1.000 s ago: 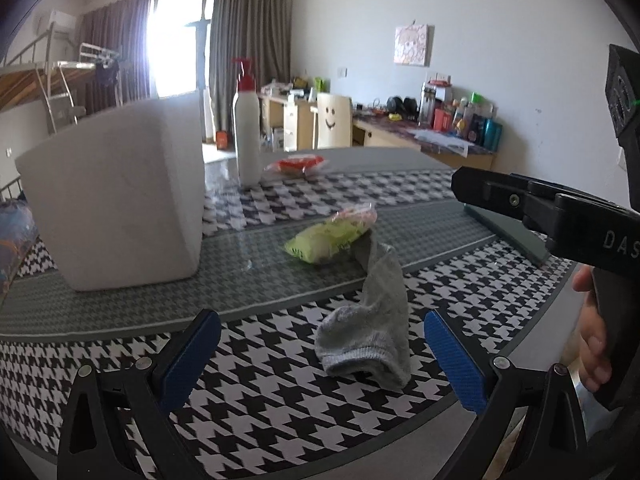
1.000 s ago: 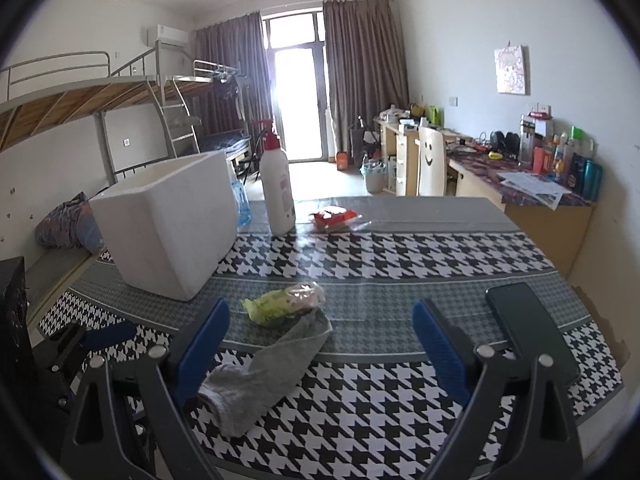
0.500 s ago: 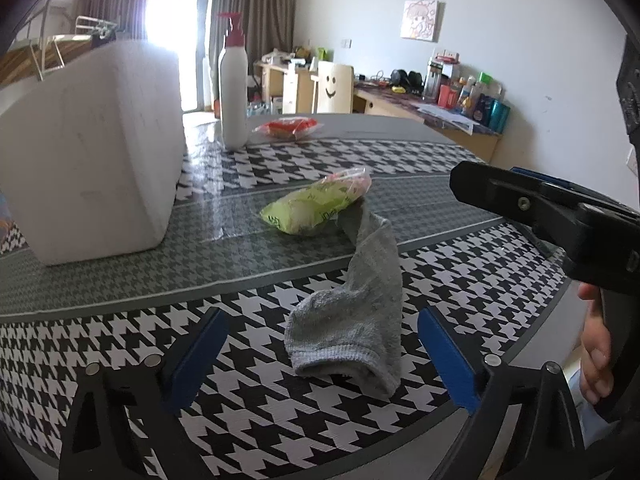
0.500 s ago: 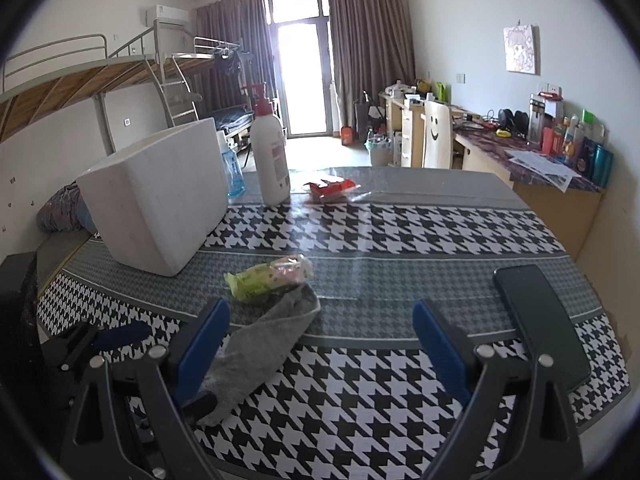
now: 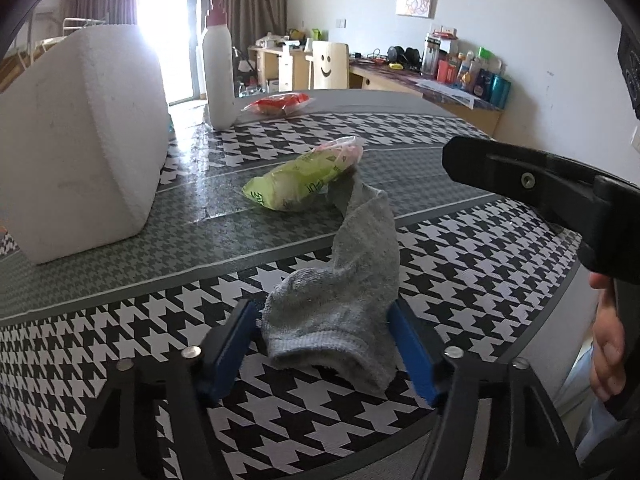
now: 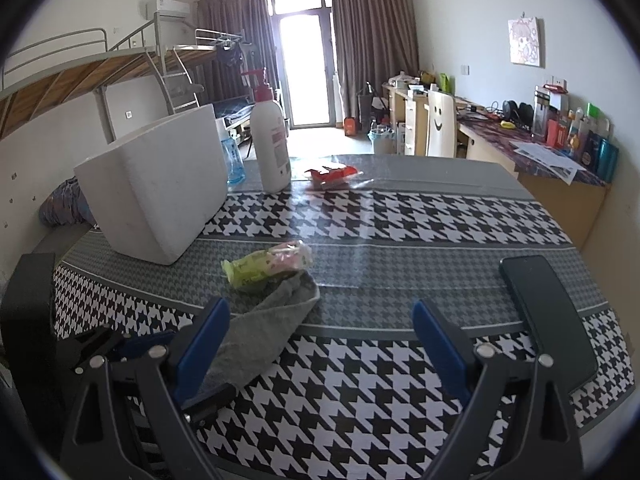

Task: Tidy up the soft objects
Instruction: 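Close the left tool on the grey sock while the right tool approaches the green packet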

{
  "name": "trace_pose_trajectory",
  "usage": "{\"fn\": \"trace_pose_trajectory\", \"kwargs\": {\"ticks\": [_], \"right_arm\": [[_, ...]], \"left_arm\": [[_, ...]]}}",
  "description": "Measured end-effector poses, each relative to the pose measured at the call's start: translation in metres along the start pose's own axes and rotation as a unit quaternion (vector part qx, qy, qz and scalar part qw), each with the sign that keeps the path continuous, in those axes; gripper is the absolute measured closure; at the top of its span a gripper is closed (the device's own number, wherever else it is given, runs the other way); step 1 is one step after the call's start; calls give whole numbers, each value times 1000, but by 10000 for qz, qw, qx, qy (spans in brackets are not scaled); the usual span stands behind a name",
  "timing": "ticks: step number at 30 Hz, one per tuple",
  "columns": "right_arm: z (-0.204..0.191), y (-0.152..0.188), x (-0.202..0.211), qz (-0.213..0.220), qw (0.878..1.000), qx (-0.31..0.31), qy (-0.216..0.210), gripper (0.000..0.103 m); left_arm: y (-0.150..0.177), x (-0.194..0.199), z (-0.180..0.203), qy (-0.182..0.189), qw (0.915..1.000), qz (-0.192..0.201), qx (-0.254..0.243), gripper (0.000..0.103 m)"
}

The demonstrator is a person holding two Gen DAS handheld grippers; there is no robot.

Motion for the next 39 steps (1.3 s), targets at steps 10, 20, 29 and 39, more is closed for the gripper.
{"fn": "trace_pose_trajectory", "kwargs": {"ticks": [10,20,29,39], "right_arm": [[6,0,-4,-92,9999,-125,-35,8],[-5,-8,-14,-125,9996,-132,-195,8],[-22,-11,-20,-139,9991,-6,-401,8],[-36,-10,-29,-265,9986,148,-433,8]], "left_arm": [[-6,3,-3,265,9994,171,120,83],[-10,32,-15,212,9991,353,129,85],[-4,49,-22,167,9989,417,119,85],[5,60,-49,-72,9985,404,363,85]]}}
Point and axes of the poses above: each gripper's, at about its wrist camera, not at the fingertips, and x roughly against the way its jaws point, z to its right, y to its underside, the point moved 6 cm from there along -x, roughly the way its jaws point, and after that the axes turned 12 degrees about y, right-handed, at the moved point
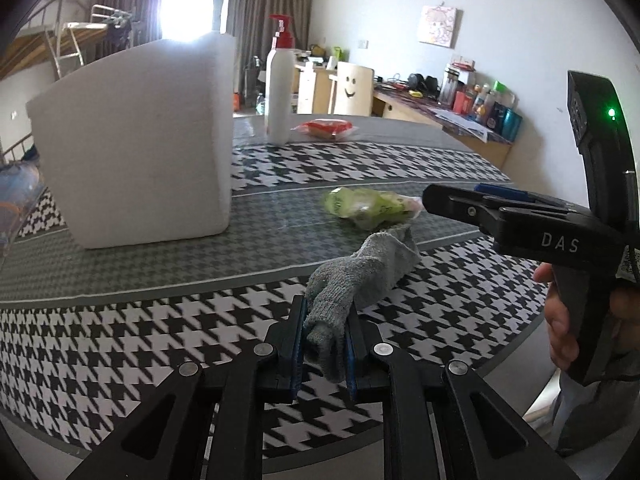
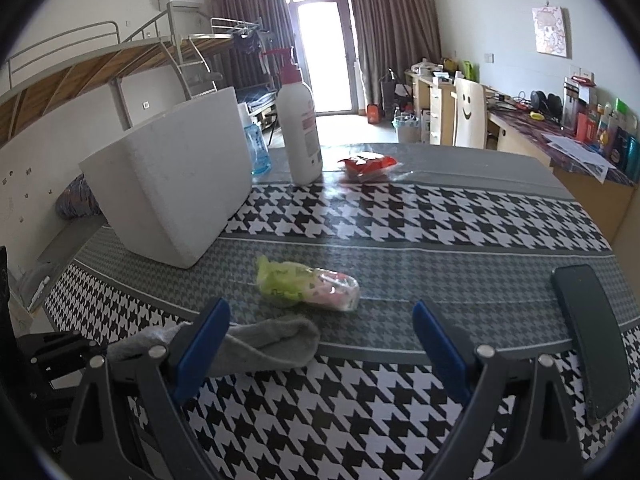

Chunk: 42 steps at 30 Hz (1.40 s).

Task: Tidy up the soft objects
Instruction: 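Close the left tool on the grey sock while the right tool approaches the green packet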

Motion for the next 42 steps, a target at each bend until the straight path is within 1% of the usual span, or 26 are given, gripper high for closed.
{"fn": "trace_pose_trajectory", "kwargs": {"ticks": [4,6,12,16,18,23,27,33,37,42], "right_arm": [[-4,-1,-7,-99,9999,32,-17,8],[-7,-1,-11,-169,9998,50,-42,8],[-17,-4,-20,-290,9995,144,-10,8],[-20,-5,-26,-407,9991,127,-16,8],[-21,-5,-31,-499,9987,106,-52,8],[-22,-5,-43,-682,9976,122,43,8],[-24,-3,-51,-836,9965,82,1,8],[-29,-6,-62,-909,9958,122,83,8],[-31,-9,-63,-883,9958,179,139,8],[-32,-7,-72,-997,9948,148,155,8]], "left_arm": [[-3,7,-15,-187,9997,103,117,85],[-5,9,-20,-320,9993,150,89,85],[-6,8,-28,-338,9992,145,175,85],[-8,10,-36,-461,9987,150,175,85],[-8,9,-39,-471,9986,137,200,85],[-9,2,-44,-504,9985,39,218,85],[-12,-1,-47,-519,9984,-4,243,85],[-12,-6,-49,-473,9986,-25,214,85],[-13,-7,-52,-472,9986,-18,222,86],[-14,-8,-56,-476,9987,-4,195,85]]}}
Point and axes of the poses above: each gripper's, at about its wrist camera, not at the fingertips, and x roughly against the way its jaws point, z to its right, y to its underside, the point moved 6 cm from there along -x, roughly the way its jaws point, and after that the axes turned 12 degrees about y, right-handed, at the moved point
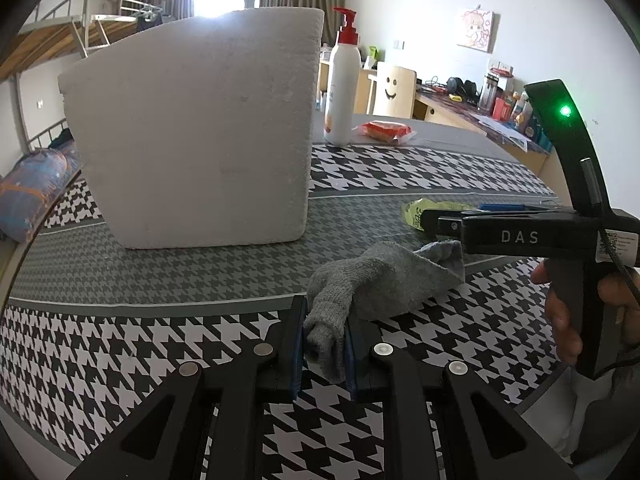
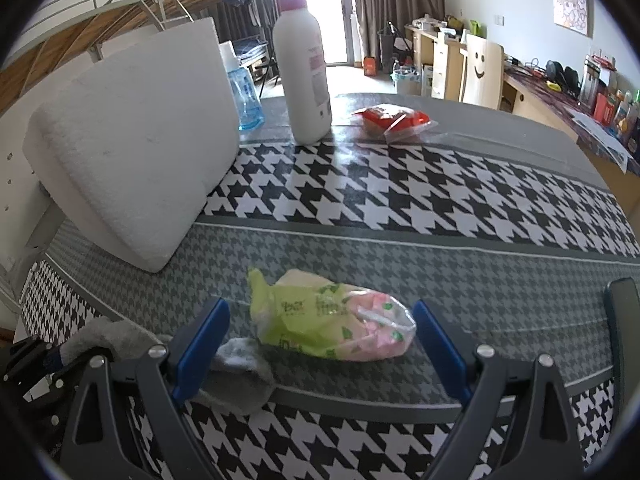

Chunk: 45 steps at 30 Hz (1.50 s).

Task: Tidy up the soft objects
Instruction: 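Close the left tool on the grey sock while the right tool approaches the green packet, then close the right tool on the green-and-pink packet and lift it, then carry the grey sock and green packet over the white foam box with both tools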

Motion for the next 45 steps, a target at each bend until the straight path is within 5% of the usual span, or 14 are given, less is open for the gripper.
{"fn": "trace_pose_trajectory", "kwargs": {"ticks": [21,45], "right_arm": [[-16,5,28,192,9990,130,-395,36],[8,-6,82,881,9950,-170,-433,37]], "left_arm": [[-9,33,11,6,9993,335,-147,85],[-35,59,36,187,9963,719,-424,86]]}}
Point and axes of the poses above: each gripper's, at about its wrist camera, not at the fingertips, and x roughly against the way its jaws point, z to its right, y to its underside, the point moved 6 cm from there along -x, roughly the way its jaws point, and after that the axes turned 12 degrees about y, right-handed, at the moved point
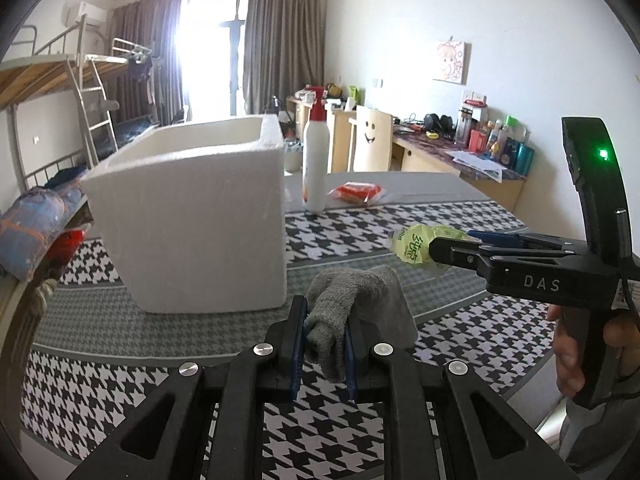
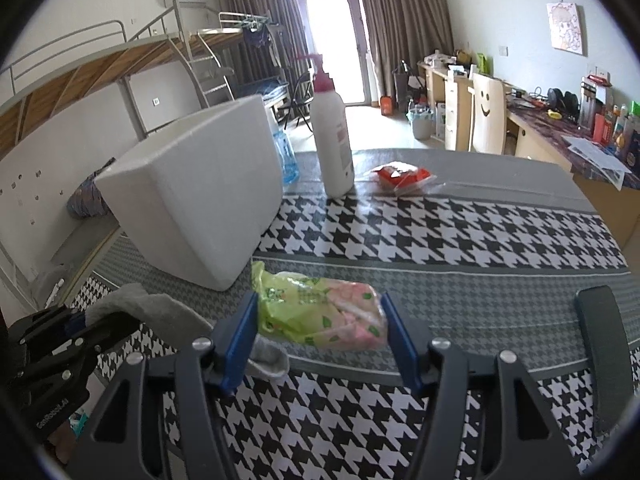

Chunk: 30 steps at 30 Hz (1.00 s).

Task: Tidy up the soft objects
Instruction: 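Carry the grey sock and green packet over the white foam box with both tools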

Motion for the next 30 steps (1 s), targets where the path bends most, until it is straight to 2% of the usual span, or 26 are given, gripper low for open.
{"fn": "trace_pose_trajectory", "kwargs": {"ticks": [30], "right_arm": [[16,-25,50,822,9963,-229,121,37]], "left_arm": [[-56,14,14,160,9976,604,-308,85]]}}
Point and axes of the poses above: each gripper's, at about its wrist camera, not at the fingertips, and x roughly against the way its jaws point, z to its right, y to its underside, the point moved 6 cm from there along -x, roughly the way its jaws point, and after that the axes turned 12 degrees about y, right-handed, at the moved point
